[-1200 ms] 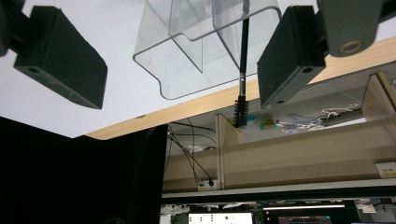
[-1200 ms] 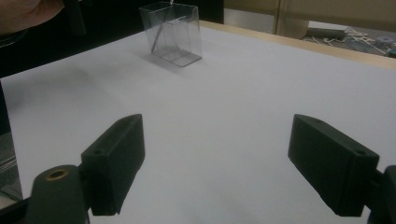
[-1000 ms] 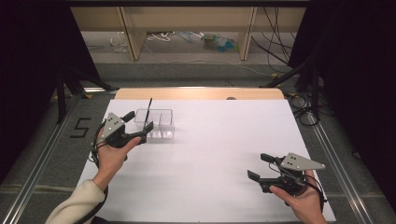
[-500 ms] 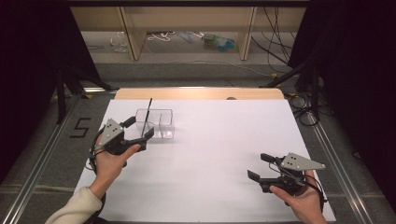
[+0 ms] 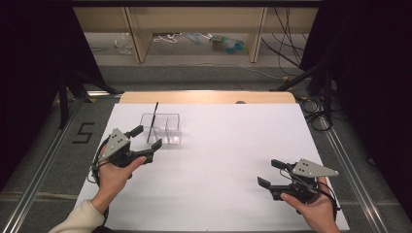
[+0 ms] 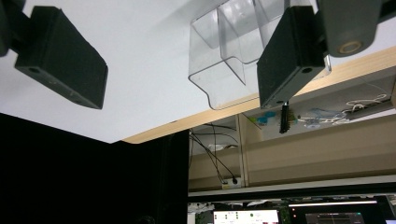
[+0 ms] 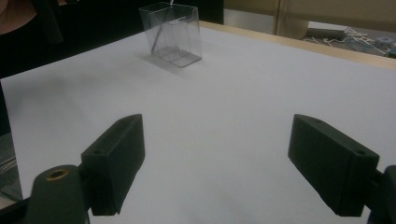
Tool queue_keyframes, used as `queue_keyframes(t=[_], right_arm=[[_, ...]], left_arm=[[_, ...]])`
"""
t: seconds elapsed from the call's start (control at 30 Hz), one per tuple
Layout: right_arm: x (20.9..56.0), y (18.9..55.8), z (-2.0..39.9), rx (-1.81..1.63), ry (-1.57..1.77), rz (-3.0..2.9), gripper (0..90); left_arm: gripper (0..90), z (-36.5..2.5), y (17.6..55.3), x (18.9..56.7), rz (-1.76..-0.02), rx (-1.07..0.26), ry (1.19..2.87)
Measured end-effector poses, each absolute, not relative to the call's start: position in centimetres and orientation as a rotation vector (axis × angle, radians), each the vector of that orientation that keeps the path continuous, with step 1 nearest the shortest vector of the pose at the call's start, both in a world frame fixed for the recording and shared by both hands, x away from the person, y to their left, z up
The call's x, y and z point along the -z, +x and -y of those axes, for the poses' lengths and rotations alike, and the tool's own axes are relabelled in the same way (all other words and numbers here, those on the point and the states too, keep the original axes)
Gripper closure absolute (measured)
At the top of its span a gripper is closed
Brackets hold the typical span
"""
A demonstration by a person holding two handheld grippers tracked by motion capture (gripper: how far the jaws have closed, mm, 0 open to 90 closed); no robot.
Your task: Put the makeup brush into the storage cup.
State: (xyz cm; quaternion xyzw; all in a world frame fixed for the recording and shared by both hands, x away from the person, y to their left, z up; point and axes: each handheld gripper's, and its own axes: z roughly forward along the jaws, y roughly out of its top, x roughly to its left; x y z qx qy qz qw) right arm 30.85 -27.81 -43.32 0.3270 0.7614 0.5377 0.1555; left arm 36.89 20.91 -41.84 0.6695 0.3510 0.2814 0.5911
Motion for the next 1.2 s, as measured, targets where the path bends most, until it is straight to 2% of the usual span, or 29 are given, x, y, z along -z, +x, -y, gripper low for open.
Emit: queue_keyframes(t=[1.2], right_arm=[[43.4, 31.1, 27.8, -1.539, 0.909, -2.162, 19.8]], left_arm=[[16.3, -20.7, 31.4, 42.3, -0.733, -0.592, 1.589]])
